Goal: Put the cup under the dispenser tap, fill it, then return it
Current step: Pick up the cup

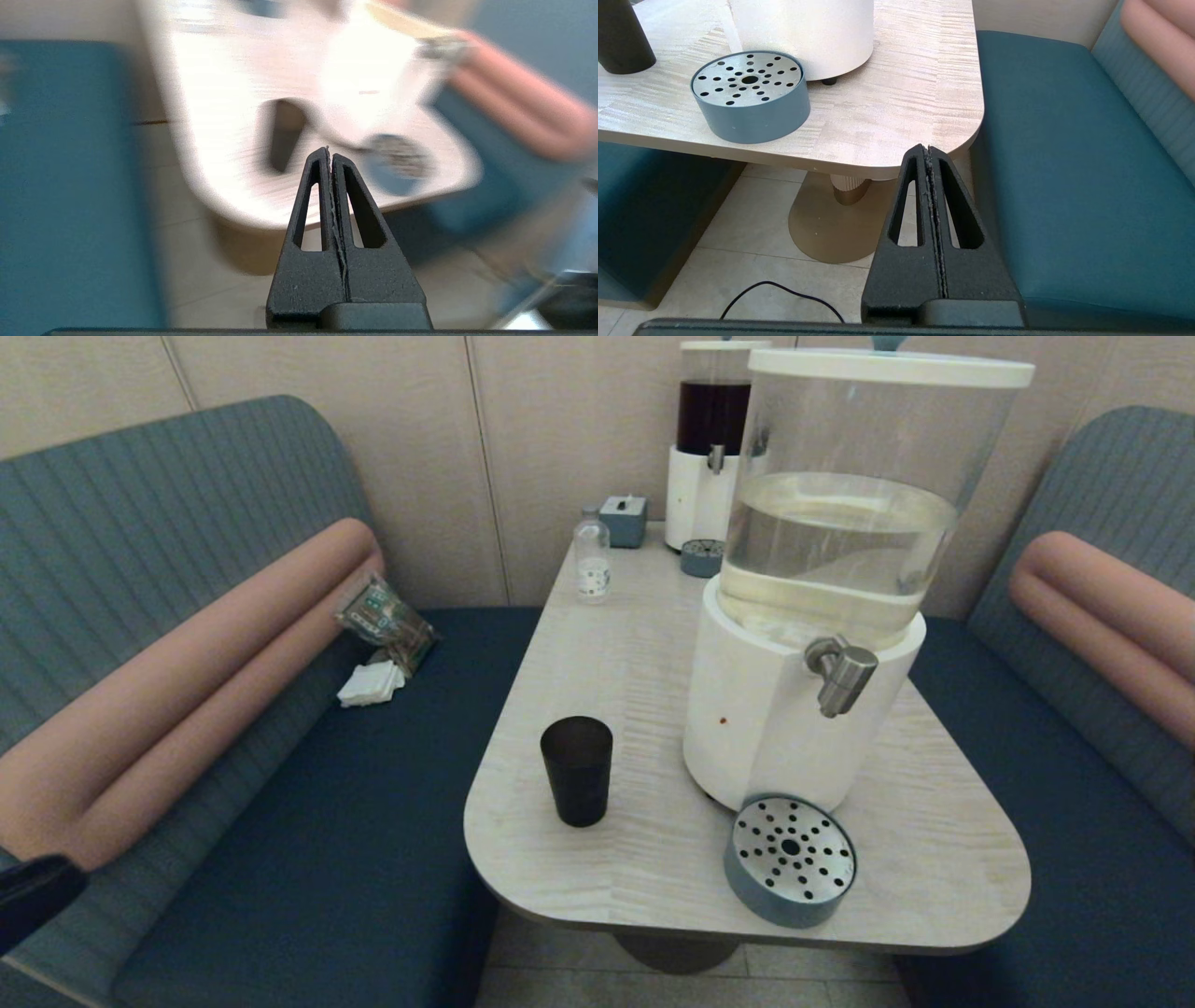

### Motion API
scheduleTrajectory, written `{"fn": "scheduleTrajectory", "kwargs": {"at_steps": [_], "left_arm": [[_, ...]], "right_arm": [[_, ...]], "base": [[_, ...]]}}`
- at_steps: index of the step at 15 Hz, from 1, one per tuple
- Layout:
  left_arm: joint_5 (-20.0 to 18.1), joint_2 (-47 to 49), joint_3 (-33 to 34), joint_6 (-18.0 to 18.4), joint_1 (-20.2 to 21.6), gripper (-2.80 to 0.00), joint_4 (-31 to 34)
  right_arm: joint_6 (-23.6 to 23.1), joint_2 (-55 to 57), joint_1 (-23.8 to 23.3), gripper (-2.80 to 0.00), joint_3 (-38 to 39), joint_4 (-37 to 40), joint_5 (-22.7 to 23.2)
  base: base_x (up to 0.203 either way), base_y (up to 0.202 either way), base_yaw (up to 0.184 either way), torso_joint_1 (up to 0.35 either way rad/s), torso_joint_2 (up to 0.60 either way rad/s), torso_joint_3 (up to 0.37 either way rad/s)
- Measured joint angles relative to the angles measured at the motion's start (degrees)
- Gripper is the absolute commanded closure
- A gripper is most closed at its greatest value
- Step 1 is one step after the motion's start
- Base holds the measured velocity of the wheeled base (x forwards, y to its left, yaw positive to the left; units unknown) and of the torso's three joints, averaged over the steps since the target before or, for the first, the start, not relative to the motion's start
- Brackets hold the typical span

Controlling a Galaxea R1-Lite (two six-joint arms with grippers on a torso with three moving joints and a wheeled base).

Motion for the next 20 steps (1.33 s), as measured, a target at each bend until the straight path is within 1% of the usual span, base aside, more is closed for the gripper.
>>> {"fn": "scheduleTrajectory", "kwargs": {"at_steps": [1, 2, 5, 6, 7, 8, 9, 10, 11, 12, 13, 17, 20], "left_arm": [[-3.8, 4.9, 0.4, -0.4, -0.1, 0.0, -6.1], [-7.5, 10.6, 1.5, -0.8, -0.1, 0.0, -14.0], [-16.5, 28.0, 7.1, -1.0, 0.3, 0.0, -40.8], [-19.0, 34.3, 9.1, 0.1, 0.9, 0.0, -50.1], [-21.4, 39.9, 10.8, 2.3, 1.8, 0.0, -58.3], [-23.7, 44.8, 12.1, 5.0, 2.7, 0.0, -64.8], [-26.3, 49.7, 13.2, 8.5, 3.9, 0.0, -70.5], [-28.4, 53.8, 13.8, 12.3, 4.9, 0.0, -74.5], [-29.9, 57.0, 14.4, 15.7, 5.8, 0.0, -76.7], [-30.7, 59.4, 14.5, 17.9, 6.3, -2.8, -77.6], [-30.8, 61.2, 14.4, 18.4, 6.6, -2.8, -77.8], [-30.8, 64.7, 13.7, 18.5, 6.9, -2.8, -77.9], [-30.9, 67.9, 10.9, 18.5, 6.9, -2.8, -77.8]], "right_arm": [[0.0, 0.0, 0.0, 0.0, 0.0, 0.0, 0.0], [0.0, 0.0, 0.0, 0.0, 0.0, 0.0, 0.0], [0.0, 0.0, 0.0, 0.0, 0.0, 0.0, 0.0], [0.0, 0.0, 0.0, 0.0, 0.0, 0.0, 0.0], [0.0, 0.0, 0.0, 0.0, 0.0, 0.0, 0.0], [0.0, 0.0, 0.0, 0.0, 0.0, 0.0, 0.0], [0.0, 0.0, 0.0, 0.0, 0.0, 0.0, 0.0], [0.0, 0.0, 0.0, 0.0, 0.0, 0.0, 0.0], [0.0, 0.0, 0.0, 0.0, 0.0, 0.0, 0.0], [0.0, 0.0, 0.0, 0.0, 0.0, 0.0, 0.0], [0.0, 0.0, 0.0, 0.0, 0.0, 0.0, 0.0], [0.0, 0.0, 0.0, 0.0, 0.0, 0.0, 0.0], [0.0, 0.0, 0.0, 0.0, 0.0, 0.0, 0.0]], "base": [[0.0, 0.0, 0.0, 0.0, 0.0, 0.0], [0.0, 0.0, 0.0, 0.0, 0.0, 0.0], [0.0, 0.0, 0.0, 0.0, 0.0, 0.0], [0.0, 0.0, 0.0, 0.0, 0.0, 0.0], [0.0, 0.0, 0.0, 0.0, 0.0, 0.0], [0.0, 0.0, 0.0, 0.0, 0.0, 0.0], [0.0, 0.0, 0.0, 0.0, 0.0, 0.0], [0.0, 0.0, 0.0, 0.0, 0.0, 0.0], [0.0, 0.0, 0.0, 0.0, 0.0, 0.0], [0.0, 0.0, 0.0, 0.0, 0.0, 0.0], [0.0, 0.0, 0.0, 0.0, 0.0, 0.0], [0.0, 0.0, 0.0, 0.0, 0.0, 0.0], [0.0, 0.0, 0.0, 0.0, 0.0, 0.0]]}}
